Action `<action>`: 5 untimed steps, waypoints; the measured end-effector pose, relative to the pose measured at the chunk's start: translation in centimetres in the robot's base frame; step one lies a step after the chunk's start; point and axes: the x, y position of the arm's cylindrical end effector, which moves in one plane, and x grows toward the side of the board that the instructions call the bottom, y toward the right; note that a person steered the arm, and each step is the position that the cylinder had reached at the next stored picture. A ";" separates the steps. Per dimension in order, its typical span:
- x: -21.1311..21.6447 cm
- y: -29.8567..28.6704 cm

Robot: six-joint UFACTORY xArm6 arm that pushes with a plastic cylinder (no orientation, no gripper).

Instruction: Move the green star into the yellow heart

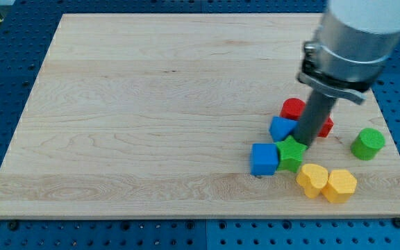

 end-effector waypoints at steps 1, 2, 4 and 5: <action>0.0 -0.4; 0.4 -1.7; -1.1 -6.7; 0.8 -6.7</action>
